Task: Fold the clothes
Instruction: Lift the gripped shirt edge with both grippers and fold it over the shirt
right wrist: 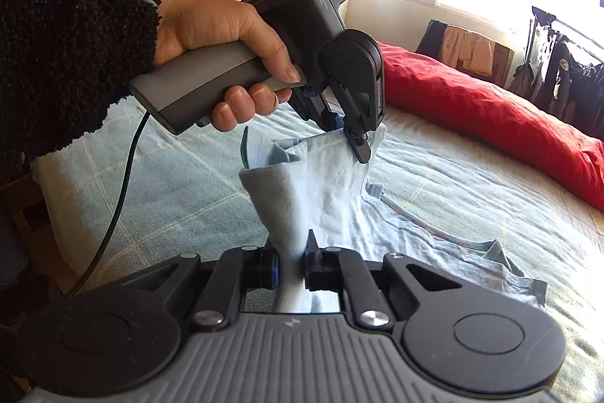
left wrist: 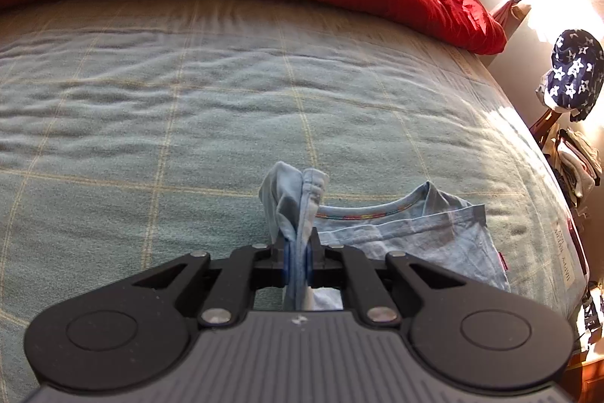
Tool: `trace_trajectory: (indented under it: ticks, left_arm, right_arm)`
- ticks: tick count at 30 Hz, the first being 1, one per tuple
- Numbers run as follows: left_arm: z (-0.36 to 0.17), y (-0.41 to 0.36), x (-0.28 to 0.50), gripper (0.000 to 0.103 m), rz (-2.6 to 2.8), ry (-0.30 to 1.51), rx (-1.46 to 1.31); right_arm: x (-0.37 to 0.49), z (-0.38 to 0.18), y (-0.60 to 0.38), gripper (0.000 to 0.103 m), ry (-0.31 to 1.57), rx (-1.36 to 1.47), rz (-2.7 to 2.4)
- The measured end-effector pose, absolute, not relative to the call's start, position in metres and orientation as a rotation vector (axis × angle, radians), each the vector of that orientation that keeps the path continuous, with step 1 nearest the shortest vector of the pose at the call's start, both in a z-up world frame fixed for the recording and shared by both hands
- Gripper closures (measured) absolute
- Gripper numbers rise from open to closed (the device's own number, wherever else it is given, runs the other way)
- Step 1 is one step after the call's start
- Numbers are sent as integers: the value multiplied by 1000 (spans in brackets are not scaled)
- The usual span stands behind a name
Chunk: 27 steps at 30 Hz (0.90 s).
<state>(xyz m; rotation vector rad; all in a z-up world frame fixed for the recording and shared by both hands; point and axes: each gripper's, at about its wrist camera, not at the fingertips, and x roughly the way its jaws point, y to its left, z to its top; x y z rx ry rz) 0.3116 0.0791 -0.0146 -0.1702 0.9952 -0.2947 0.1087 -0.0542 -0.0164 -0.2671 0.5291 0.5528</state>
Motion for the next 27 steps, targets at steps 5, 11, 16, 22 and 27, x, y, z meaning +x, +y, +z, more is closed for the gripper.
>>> trace_trajectory:
  ticks: [5, 11, 16, 22, 27]
  left_arm:
    - [5, 48, 312, 97, -324, 969, -147]
    - [17, -2, 315, 97, -367, 957, -115]
    - [18, -49, 319, 97, -434, 957, -93]
    - [4, -99, 323, 97, -477, 979, -73]
    - [-15, -130, 327, 97, -485, 1019, -49]
  right_arm:
    - [107, -8, -80, 90, 519, -202, 512]
    - [106, -3, -120, 90, 531, -110, 445]
    - [106, -6, -156, 90, 551, -34, 390]
    - [104, -17, -189, 90, 583, 60, 338]
    - [105, -30, -215, 90, 622, 151, 318]
